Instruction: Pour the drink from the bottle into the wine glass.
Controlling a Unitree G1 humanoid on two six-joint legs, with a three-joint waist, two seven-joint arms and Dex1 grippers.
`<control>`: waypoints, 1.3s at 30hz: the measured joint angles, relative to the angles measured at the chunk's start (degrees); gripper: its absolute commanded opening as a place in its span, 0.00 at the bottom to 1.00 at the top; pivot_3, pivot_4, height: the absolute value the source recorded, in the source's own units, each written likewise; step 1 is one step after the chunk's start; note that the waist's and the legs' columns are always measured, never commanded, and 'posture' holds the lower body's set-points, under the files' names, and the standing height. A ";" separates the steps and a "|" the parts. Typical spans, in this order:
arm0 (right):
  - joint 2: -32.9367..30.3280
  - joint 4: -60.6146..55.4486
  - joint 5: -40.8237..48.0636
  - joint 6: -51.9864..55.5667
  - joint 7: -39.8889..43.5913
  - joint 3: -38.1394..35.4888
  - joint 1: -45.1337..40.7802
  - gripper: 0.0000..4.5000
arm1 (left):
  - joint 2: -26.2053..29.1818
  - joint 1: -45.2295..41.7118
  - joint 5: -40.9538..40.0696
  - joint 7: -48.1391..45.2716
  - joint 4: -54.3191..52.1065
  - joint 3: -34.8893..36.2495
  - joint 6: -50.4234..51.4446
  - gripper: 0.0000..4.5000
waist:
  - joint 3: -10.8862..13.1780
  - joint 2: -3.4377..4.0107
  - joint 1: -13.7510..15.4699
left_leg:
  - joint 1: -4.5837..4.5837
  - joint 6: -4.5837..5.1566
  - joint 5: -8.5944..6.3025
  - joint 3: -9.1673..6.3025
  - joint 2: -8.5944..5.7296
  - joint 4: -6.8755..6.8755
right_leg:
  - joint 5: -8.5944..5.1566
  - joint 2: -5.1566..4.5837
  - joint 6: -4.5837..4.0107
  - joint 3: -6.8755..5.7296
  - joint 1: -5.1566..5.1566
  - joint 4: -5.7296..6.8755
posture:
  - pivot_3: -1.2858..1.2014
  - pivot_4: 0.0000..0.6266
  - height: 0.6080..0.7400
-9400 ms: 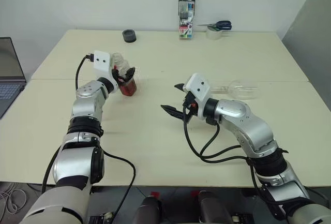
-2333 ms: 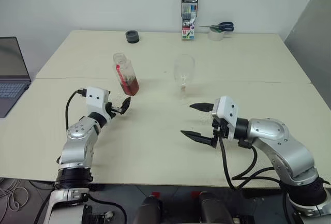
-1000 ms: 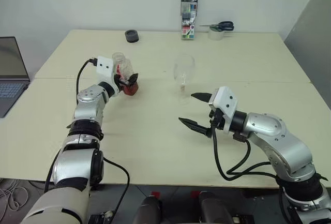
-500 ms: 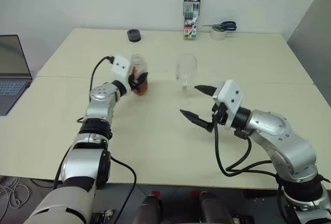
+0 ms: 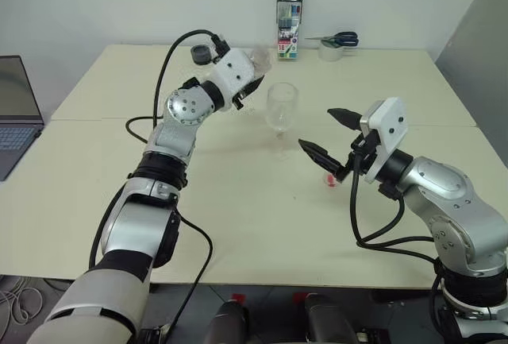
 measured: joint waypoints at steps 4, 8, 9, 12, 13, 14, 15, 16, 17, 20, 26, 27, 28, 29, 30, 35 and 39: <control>0.04 0.00 0.96 0.05 -0.33 -0.57 0.18 1.00 | 0.76 -1.84 4.24 3.29 3.74 -1.96 -4.32 0.40 | 0.00 0.00 -0.09 | -0.01 0.01 -0.01 0.00 -0.01 0.01 | 0.00 0.00 0.00 0.00 0.00 0.00 | 0.52 0.24 1.00; -0.22 0.00 1.60 0.94 -1.16 -1.49 0.19 1.00 | 1.51 -3.84 8.02 7.36 7.89 -3.66 -7.73 0.40 | 0.01 -0.01 -0.10 | -0.01 0.02 -0.01 -0.01 -0.03 0.01 | 0.00 -0.01 0.00 0.00 0.00 0.01 | 0.52 0.24 1.00; -0.23 0.00 1.66 1.13 -1.33 -1.62 0.20 1.00 | 1.66 -3.94 8.41 7.75 8.29 -3.76 -8.05 0.40 | 0.01 -0.01 -0.11 | -0.01 0.02 -0.01 -0.01 -0.03 0.00 | 0.00 0.00 0.00 0.00 0.00 0.00 | 0.52 0.24 1.00; -0.54 0.00 1.72 1.37 -2.01 -2.00 0.20 1.00 | 2.42 -4.44 11.09 10.64 10.36 -5.18 -10.54 0.40 | 0.01 -0.01 -0.17 | -0.01 0.02 -0.01 -0.01 -0.03 0.00 | 0.00 0.00 0.00 0.00 0.00 0.01 | 0.52 0.24 1.00; -0.59 0.00 1.71 1.42 -2.26 -2.00 0.20 1.00 | 2.59 -4.51 11.63 11.38 10.67 -5.65 -11.08 0.40 | 0.01 -0.01 -0.19 | -0.01 0.02 -0.01 -0.01 -0.03 0.00 | 0.00 0.00 0.00 0.00 0.00 0.01 | 0.52 0.24 1.00; -0.66 0.00 1.71 1.43 -2.50 -1.99 0.18 1.00 | 2.69 -4.60 12.51 12.18 11.00 -5.99 -11.78 0.40 | 0.01 -0.01 -0.20 | -0.02 0.02 -0.01 -0.02 -0.04 0.00 | 0.00 -0.01 0.00 0.00 0.00 0.01 | 0.52 0.24 1.00; -0.68 0.00 1.71 1.46 -2.62 -1.98 0.18 1.00 | 2.71 -4.73 13.16 12.80 11.34 -6.22 -12.32 0.40 | 0.01 -0.01 -0.20 | -0.02 0.02 -0.01 -0.02 -0.04 0.00 | 0.00 -0.01 0.00 0.00 0.00 0.01 | 0.52 0.24 1.00; -0.71 0.00 1.74 1.49 -2.62 -1.94 0.16 1.00 | 2.72 -4.93 13.72 13.56 11.83 -6.42 -12.93 0.40 | 0.01 -0.01 -0.21 | -0.02 0.02 -0.01 -0.01 -0.04 0.01 | 0.00 -0.01 0.00 0.00 0.00 0.01 | 0.52 0.24 1.00; -0.77 0.00 1.82 1.53 -2.62 -1.92 0.15 1.00 | 2.76 -5.16 14.31 14.23 12.25 -6.63 -13.24 0.40 | 0.01 -0.01 -0.22 | -0.02 0.02 -0.01 0.00 -0.04 0.01 | 0.00 -0.01 0.00 0.00 0.00 0.01 | 0.52 0.24 1.00; -1.41 0.00 2.14 1.98 -2.41 -1.82 0.13 1.00 | 3.39 -6.19 16.36 16.27 12.96 -8.09 -14.53 0.40 | 0.01 -0.01 -0.24 | -0.02 0.02 -0.01 -0.01 -0.04 0.00 | 0.00 -0.01 0.00 0.00 0.00 0.01 | 0.52 0.24 1.00; -1.96 -0.01 3.46 2.60 -1.62 -1.66 0.12 1.00 | 4.09 -8.06 19.88 19.95 15.01 -10.32 -16.80 0.40 | 0.01 -0.01 -0.25 | -0.02 0.03 -0.01 -0.01 -0.05 0.01 | 0.00 -0.01 0.00 0.00 0.00 0.02 | 0.52 0.24 1.00; -2.01 -0.01 3.57 2.60 -1.61 -1.66 0.12 1.00 | 4.12 -8.20 20.27 20.41 15.14 -10.51 -16.87 0.40 | 0.01 -0.01 -0.26 | -0.02 0.03 -0.01 0.00 -0.05 0.01 | 0.00 -0.01 0.00 0.00 0.00 0.02 | 0.52 0.24 1.00; -2.08 -0.01 3.59 2.60 -1.63 -1.66 0.12 1.00 | 4.18 -8.42 20.62 21.03 15.26 -10.81 -16.99 0.40 | 0.01 -0.01 -0.26 | -0.02 0.03 -0.01 0.00 -0.05 0.01 | 0.00 -0.01 0.00 0.00 0.00 0.02 | 0.52 0.24 1.00; -2.15 -0.01 3.59 2.60 -1.65 -1.66 0.12 1.00 | 4.23 -8.90 21.31 21.55 15.72 -11.19 -17.22 0.40 | 0.01 -0.01 -0.26 | -0.02 0.03 -0.01 -0.01 -0.05 0.01 | 0.00 -0.01 0.01 0.00 0.00 0.02 | 0.52 0.24 1.00; -2.14 -0.01 3.59 2.59 -1.69 -1.66 0.12 1.00 | 4.29 -9.37 21.85 22.19 16.23 -11.45 -17.51 0.40 | 0.01 -0.01 -0.27 | -0.02 0.03 -0.01 0.00 -0.05 0.01 | 0.00 -0.01 0.01 0.00 0.00 0.02 | 0.52 0.24 1.00; -1.73 0.00 3.53 2.40 -2.47 -1.24 0.31 1.00 | 4.58 -11.45 25.20 26.15 17.52 -13.67 -18.31 0.40 | 0.01 -0.01 -0.27 | -0.02 0.03 -0.01 0.00 -0.06 0.01 | 0.00 -0.01 0.01 0.00 0.00 0.03 | 0.52 0.24 1.00; -1.67 -0.01 3.55 2.32 -2.62 -0.82 0.40 1.00 | 4.58 -12.09 26.88 27.99 18.97 -14.94 -19.13 0.40 | 0.01 -0.01 -0.28 | -0.02 0.03 -0.01 0.01 -0.06 0.01 | 0.00 -0.01 0.01 0.00 0.00 0.03 | 0.52 0.24 1.00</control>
